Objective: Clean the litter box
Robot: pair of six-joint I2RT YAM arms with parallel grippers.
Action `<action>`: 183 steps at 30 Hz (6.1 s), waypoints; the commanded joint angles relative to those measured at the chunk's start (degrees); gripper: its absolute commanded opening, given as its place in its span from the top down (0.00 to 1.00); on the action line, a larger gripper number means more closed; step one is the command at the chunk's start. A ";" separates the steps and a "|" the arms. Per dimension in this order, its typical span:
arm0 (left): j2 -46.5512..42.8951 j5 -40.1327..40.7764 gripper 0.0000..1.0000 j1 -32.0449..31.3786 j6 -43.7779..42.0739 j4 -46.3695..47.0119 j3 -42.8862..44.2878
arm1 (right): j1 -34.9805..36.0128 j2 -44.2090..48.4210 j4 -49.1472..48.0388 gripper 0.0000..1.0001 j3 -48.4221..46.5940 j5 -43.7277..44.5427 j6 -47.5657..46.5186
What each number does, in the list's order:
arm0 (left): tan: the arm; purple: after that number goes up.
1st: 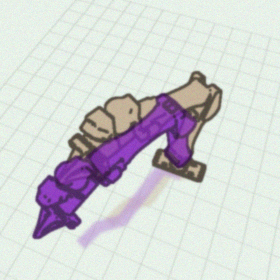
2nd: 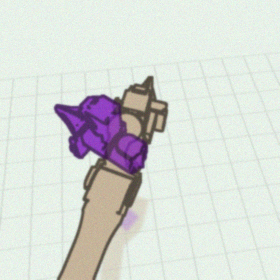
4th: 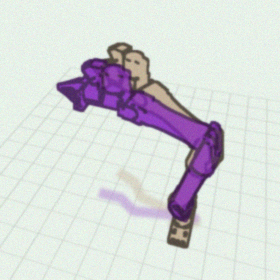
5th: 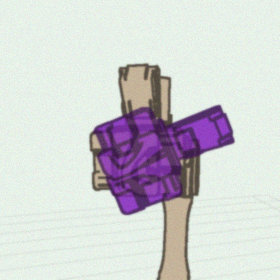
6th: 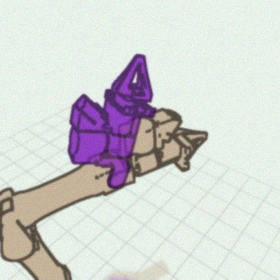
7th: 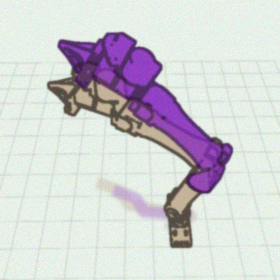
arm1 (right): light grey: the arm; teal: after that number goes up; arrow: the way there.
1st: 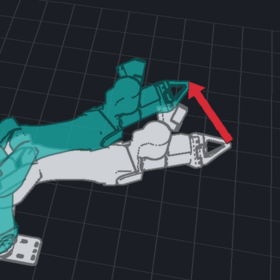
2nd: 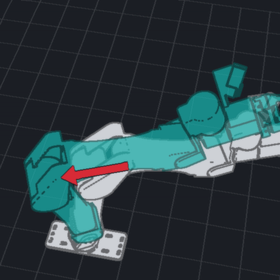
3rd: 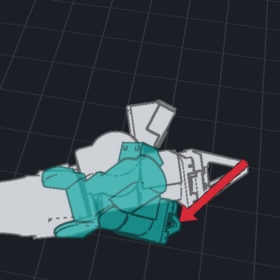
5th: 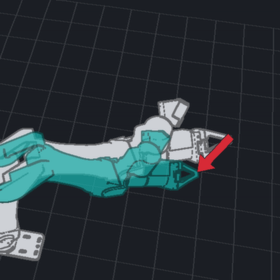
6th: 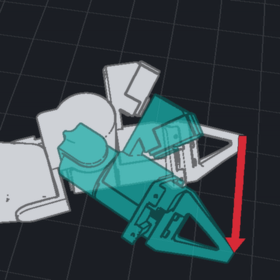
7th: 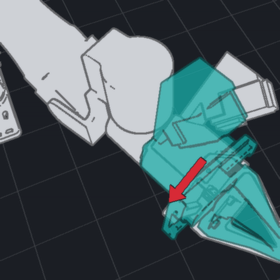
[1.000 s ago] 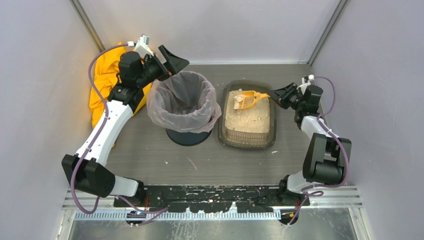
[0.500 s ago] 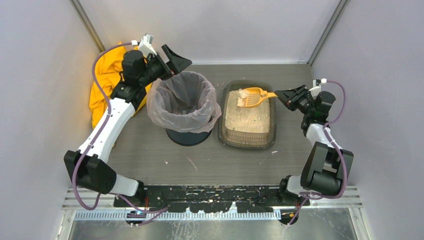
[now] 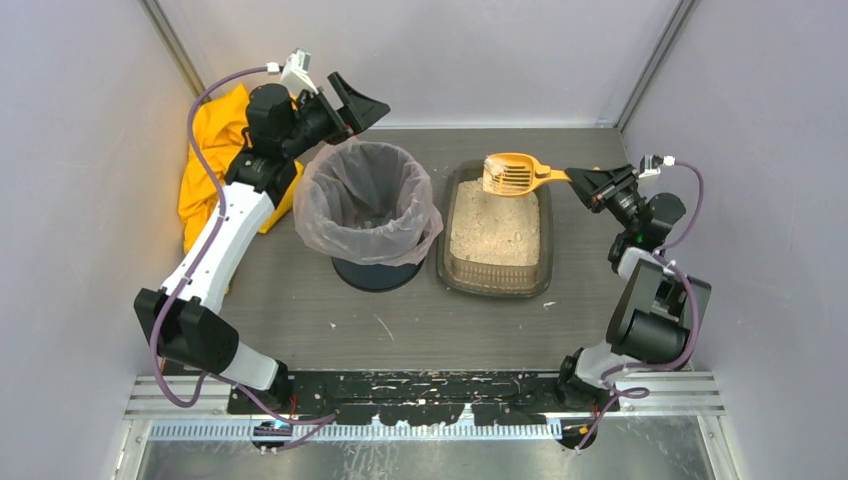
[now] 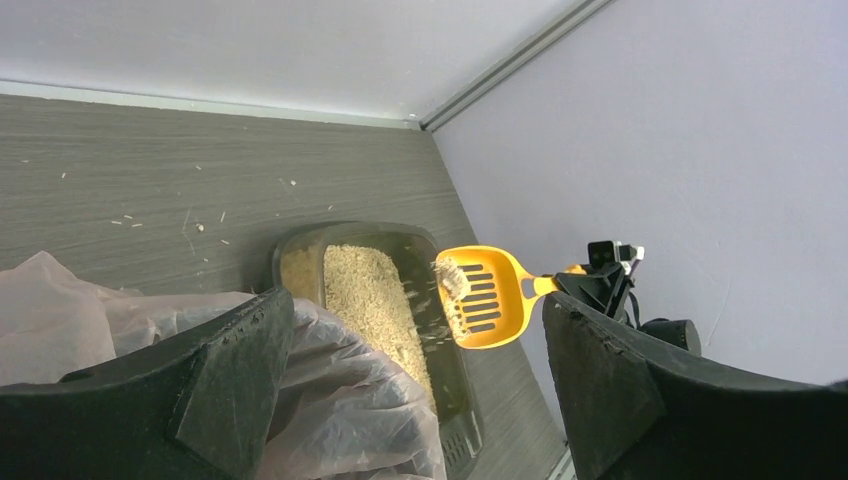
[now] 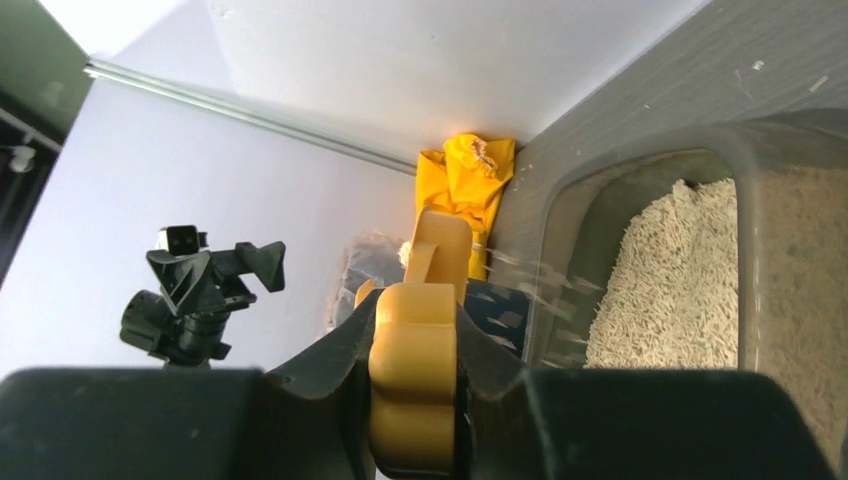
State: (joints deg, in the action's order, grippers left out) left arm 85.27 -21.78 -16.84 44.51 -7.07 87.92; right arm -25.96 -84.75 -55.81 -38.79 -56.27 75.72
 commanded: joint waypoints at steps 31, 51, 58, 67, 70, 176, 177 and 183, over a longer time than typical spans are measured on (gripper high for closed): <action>0.81 -1.35 0.02 -0.75 -0.85 3.59 0.91 | 6.29 -10.72 -25.82 0.99 -12.24 3.02 21.25; -4.46 -0.33 0.00 -0.77 -4.59 -0.87 -2.72 | 12.76 -0.34 3.02 0.99 -14.91 3.41 1.37; -6.61 0.27 0.00 -0.74 -6.22 -2.30 -4.58 | 13.73 -1.00 1.43 0.99 -18.52 2.40 5.48; -8.81 2.17 0.00 -0.65 -7.24 -3.21 -6.01 | 28.25 -0.98 23.79 0.99 -31.74 5.64 -9.20; -9.41 2.81 0.00 -0.43 -7.10 -3.40 -5.79 | 32.38 -3.46 25.55 0.99 -35.20 6.52 -10.08; 4.19 -15.58 1.00 -7.94 15.91 23.92 0.83 | 35.07 0.67 34.98 0.74 -49.46 8.17 -17.98; 4.08 -15.57 1.00 -7.94 15.81 23.79 0.77 | 35.17 0.70 34.98 0.77 -49.44 8.27 -17.96; 4.14 -16.09 1.00 -7.94 15.63 23.66 0.76 | 35.18 1.76 35.87 0.99 -48.65 8.86 -18.94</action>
State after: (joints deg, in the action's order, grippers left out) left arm 92.33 -36.49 -24.36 61.10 13.89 88.44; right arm 8.25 -84.38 -18.02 -86.15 -47.05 58.22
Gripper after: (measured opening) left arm 0.010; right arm 0.262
